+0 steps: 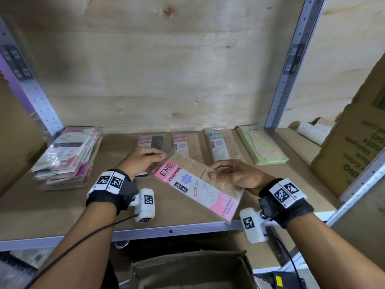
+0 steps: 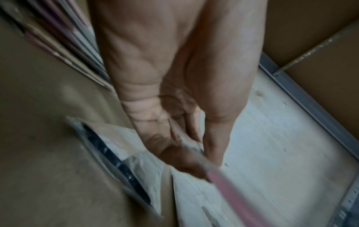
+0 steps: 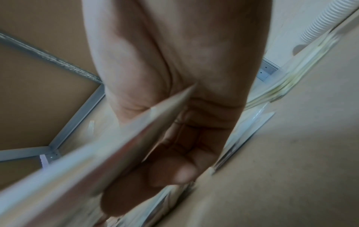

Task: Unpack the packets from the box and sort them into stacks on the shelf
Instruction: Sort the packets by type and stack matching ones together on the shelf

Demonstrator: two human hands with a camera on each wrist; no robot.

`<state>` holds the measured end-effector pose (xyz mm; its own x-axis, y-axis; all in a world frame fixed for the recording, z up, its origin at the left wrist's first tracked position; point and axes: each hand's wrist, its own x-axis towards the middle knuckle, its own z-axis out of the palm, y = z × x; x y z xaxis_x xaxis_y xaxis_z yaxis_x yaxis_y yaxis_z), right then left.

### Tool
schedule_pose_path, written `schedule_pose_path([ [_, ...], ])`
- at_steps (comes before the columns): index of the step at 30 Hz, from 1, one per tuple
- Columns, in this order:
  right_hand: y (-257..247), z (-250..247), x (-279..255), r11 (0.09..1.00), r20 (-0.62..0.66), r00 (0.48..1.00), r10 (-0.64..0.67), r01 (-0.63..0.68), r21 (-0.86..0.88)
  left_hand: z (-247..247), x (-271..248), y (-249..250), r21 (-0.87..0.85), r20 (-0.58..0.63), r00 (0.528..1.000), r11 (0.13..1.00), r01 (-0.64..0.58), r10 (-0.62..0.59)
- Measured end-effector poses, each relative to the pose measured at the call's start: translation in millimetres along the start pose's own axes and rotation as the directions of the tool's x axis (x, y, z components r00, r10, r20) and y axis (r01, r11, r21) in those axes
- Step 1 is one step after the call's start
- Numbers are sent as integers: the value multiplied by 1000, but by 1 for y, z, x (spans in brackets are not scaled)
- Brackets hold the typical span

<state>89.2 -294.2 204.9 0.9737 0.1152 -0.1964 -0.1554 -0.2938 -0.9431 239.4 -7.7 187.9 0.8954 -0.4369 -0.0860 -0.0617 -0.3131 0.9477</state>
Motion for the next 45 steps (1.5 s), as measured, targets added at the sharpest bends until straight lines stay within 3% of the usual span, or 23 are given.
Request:
schedule_pose_path([
  [6, -3, 4, -5, 999, 11, 1000, -24, 24, 26, 2, -10, 8, 215, -162, 981, 974, -71, 108],
  [8, -3, 5, -7, 999, 15, 999, -33, 32, 35, 4, -15, 14, 223, -158, 980, 971, -85, 122],
  [10, -2, 5, -8, 998, 32, 999, -43, 41, 47, 4, -19, 17, 117, -123, 990, 992, -56, 70],
  [13, -4, 6, -9, 997, 46, 997, -62, 60, 53, 3, -28, 21, -173, -18, 999, 985, 30, -34],
  [20, -8, 13, -13, 988, 73, 990, -123, 115, 106, 5, -42, 20, -384, 141, 986, 913, 135, -86],
  [23, -6, 12, -14, 985, 52, 992, -114, 106, 138, 4, -40, 14, -358, 131, 989, 926, 118, -76],
  [26, -7, 8, -15, 973, -19, 996, -86, 88, 213, 6, -32, 11, -527, 51, 980, 828, 191, -194],
  [31, -11, 8, -7, 897, -216, 976, -18, 112, 428, 23, -38, 25, -355, 263, 945, 891, 282, -194],
  [34, -14, 16, 2, 878, -301, 954, -7, 150, 454, 45, -51, 32, -229, 348, 929, 950, 214, -125],
  [36, -15, 23, 9, 871, -339, 941, 1, 166, 463, 60, -55, 33, -249, 298, 953, 961, 123, -45],
  [39, -17, 30, 18, 877, -375, 927, 29, 157, 455, 77, -54, 30, -246, 45, 999, 969, -10, 22],
  [42, -19, 36, 25, 876, -399, 915, 51, 151, 458, 82, -50, 25, -244, -148, 988, 966, -83, 48],
  [45, -21, 43, 31, 851, -382, 924, 35, 173, 496, 80, -45, 26, -375, -223, 975, 925, -69, -18],
])
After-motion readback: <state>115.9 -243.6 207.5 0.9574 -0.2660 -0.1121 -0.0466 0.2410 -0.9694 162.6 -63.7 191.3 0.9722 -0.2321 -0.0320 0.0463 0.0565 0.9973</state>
